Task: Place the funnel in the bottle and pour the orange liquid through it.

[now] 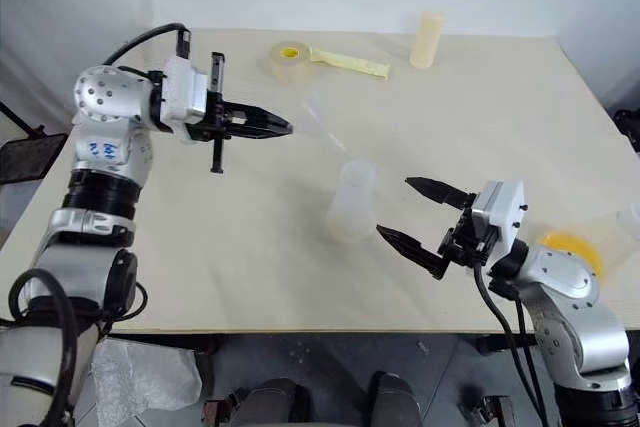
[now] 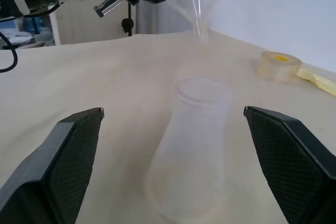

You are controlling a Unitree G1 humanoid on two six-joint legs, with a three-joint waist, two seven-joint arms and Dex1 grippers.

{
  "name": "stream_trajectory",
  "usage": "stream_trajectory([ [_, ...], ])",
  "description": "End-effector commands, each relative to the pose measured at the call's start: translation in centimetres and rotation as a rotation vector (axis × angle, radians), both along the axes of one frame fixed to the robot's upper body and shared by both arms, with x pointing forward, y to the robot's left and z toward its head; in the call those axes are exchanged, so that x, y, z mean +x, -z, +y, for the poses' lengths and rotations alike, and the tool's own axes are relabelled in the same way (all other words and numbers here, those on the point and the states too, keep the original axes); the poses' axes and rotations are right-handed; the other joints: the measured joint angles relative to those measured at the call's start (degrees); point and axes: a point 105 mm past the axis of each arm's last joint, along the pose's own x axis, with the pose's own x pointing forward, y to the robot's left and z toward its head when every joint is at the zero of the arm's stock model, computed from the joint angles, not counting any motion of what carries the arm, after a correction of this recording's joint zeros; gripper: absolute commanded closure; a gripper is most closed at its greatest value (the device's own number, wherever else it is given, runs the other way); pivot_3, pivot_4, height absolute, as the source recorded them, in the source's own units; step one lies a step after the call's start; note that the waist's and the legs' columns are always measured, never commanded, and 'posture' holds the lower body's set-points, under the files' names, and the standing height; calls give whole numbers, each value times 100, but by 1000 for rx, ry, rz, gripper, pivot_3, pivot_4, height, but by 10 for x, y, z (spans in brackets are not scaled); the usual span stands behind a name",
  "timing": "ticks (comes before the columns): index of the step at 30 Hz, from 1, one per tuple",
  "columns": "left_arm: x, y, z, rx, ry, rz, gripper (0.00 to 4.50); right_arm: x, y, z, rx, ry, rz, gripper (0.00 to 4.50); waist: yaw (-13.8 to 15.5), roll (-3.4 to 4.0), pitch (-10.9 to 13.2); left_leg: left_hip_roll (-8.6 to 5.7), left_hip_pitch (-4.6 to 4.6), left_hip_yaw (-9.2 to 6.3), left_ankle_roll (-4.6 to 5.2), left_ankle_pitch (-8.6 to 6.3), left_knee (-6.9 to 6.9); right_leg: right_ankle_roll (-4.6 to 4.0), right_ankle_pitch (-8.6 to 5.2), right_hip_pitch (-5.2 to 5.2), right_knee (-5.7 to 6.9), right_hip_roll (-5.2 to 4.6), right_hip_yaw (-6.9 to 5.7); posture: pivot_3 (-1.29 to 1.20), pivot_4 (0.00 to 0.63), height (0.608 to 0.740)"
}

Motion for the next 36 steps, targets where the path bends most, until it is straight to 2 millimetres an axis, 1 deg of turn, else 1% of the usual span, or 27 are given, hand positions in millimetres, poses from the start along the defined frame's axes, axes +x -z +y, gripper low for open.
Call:
stream_trajectory([
  [1, -1, -9, -7, 50, 39, -91, 4469, -4, -10, 1, -1, 19, -56, 0, -2, -2, 1, 0, -3, -1, 1, 0, 0, 0, 0, -3, 0, 0, 0, 0, 150, 740],
  [8, 1, -2, -17, 121, 78, -141, 4469, -4, -8, 1, 3, 50, -60, 0, 8, -4, 3, 1, -18, -2, 3, 1, 6, 2, 1, -19, 5, -1, -1, 0, 150, 740],
  [9, 0, -1, -18, 131, 84, -145, 4469, -5, -8, 1, 4, 53, -60, 0, 3, -4, 2, 0, -30, -3, 3, 1, 15, 4, 2, -27, 8, -1, -1, 0, 150, 740],
  [11, -1, 2, -21, 174, 107, -165, 4469, -5, -8, 1, 4, 64, -64, 0, 6, -7, 4, 1, -81, -4, 4, 1, 44, 6, 4, -70, 26, -1, -1, 0, 150, 740],
  [12, -1, 3, -22, 185, 113, -172, 4469, -5, -8, 0, 5, 70, -66, 0, 8, -7, 4, 0, -87, -5, 4, 2, 47, 7, 4, -74, 30, -2, -1, 0, 150, 740],
  [16, -3, -2, -26, 181, 132, -184, 4469, -6, -7, -1, 4, 85, -67, 0, 9, -10, 6, -1, -88, -5, 5, 2, 47, 7, 4, -74, 32, -2, -1, 0, 150, 740],
  [24, -4, 5, -28, 272, 144, -198, 4469, -7, -5, -2, 5, 101, -66, 0, 5, -11, 6, -1, -86, -5, 6, 2, 49, 7, 4, -74, 35, -3, -1, 0, 150, 740],
  [32, -5, 6, -32, 368, 168, -253, 4469, -7, -4, -4, 3, 110, -74, 0, 6, -11, 6, -1, -87, -4, 6, 2, 50, 7, 4, -74, 35, -2, 0, 0, 150, 740],
  [36, -7, 4, -36, 374, 187, -261, 4469, -7, -2, -5, 2, 115, -74, 0, 8, -11, 7, -1, -87, -4, 6, 2, 51, 7, 4, -74, 36, -3, 0, 0, 150, 740],
])
